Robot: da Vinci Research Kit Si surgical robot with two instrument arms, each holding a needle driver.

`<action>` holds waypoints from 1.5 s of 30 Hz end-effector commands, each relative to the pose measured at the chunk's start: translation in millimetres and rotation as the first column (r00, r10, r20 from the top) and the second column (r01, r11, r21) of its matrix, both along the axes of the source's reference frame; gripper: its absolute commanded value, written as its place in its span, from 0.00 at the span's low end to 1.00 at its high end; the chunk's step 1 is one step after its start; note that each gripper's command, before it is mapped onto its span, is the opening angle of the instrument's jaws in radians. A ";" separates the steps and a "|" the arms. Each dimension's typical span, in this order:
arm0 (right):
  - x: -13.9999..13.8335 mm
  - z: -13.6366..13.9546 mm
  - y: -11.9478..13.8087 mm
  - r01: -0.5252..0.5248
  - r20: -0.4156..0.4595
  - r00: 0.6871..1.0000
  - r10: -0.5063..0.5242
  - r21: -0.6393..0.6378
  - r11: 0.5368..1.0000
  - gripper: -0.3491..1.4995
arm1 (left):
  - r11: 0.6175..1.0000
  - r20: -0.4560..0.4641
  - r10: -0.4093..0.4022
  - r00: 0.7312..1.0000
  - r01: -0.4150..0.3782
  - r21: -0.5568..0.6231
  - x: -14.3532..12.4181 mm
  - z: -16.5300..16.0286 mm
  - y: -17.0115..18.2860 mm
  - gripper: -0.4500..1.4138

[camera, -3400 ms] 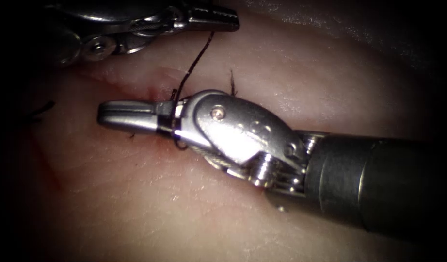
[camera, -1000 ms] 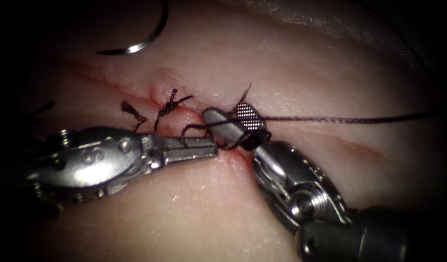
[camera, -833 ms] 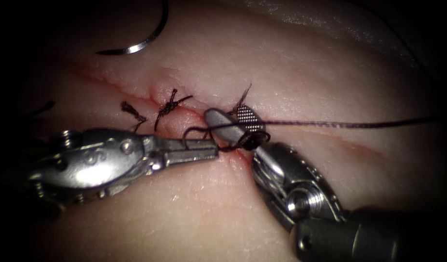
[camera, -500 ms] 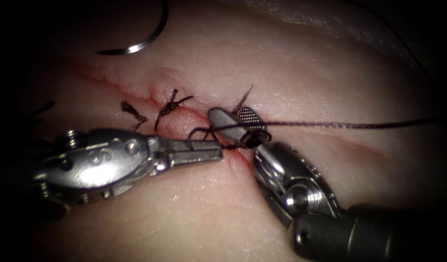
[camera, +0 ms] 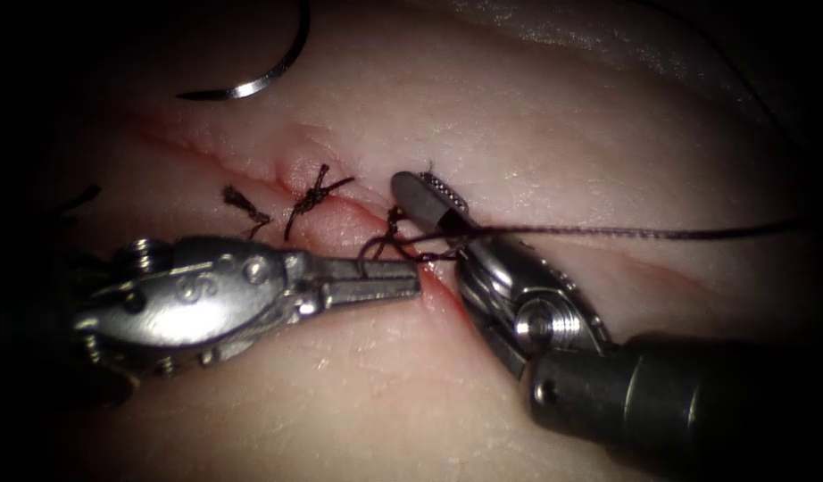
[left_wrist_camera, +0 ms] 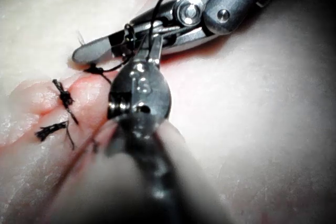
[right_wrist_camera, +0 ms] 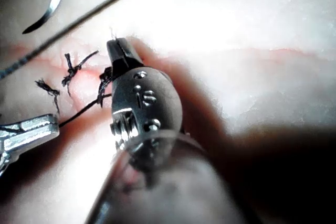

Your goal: Wound Closure

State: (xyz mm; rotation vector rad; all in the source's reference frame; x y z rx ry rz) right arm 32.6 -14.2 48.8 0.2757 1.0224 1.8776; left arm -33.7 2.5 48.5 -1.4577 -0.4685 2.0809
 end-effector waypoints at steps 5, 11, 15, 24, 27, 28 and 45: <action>1.7 -1.6 -0.2 0.018 -0.008 1.000 -0.018 0.027 0.999 0.00 | 1.000 -0.008 0.001 1.000 -0.001 0.019 0.7 0.6 0.5 0.00; 2.1 -5.6 1.7 0.035 0.025 0.999 -0.033 -0.089 0.995 0.00 | 0.998 -0.058 -0.038 0.998 0.040 0.049 2.7 0.9 2.9 0.00; 2.6 -7.6 2.3 0.067 0.064 0.996 -0.057 -0.168 0.984 0.00 | 0.997 -0.102 -0.038 0.994 0.045 0.066 4.2 1.8 4.4 0.00; 3.2 -7.3 1.4 0.103 0.105 0.991 -0.083 -0.207 0.973 0.00 | 0.996 -0.191 -0.022 0.981 0.039 0.084 6.1 4.2 8.5 0.00; 3.0 -6.9 1.2 0.115 0.111 0.989 -0.093 -0.210 0.971 0.00 | 0.996 -0.203 -0.026 0.979 0.044 0.083 5.8 5.3 10.3 0.00; 3.0 -6.9 1.2 0.115 0.111 0.989 -0.093 -0.210 0.971 0.00 | 0.996 -0.203 -0.026 0.979 0.044 0.083 5.8 5.3 10.3 0.00; 2.6 -5.7 -2.5 0.233 0.158 0.966 -0.203 -0.197 0.952 0.00 | 0.999 -0.230 -0.050 0.972 0.049 -0.009 0.2 7.3 20.8 0.00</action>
